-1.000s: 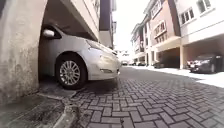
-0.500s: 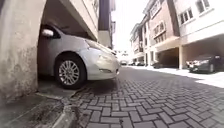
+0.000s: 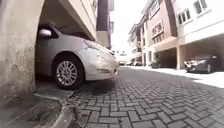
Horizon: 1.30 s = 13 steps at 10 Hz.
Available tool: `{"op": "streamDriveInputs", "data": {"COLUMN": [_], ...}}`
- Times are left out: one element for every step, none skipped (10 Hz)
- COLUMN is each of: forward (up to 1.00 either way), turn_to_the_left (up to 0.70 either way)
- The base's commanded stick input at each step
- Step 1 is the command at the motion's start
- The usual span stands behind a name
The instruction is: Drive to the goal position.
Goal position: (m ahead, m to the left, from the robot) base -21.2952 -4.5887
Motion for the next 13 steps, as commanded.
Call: {"op": "streamDriveInputs", "data": {"forward": [0.00,0.00,0.00,0.00,0.00,0.00,0.00,0.00,0.00,0.00,0.00,0.00,0.00], "turn_to_the_left": [-0.70,-0.70,-0.70,-0.70,-0.70,-0.70,-0.70,-0.70,-0.70,-0.70,-0.70,-0.70,-0.70]}}
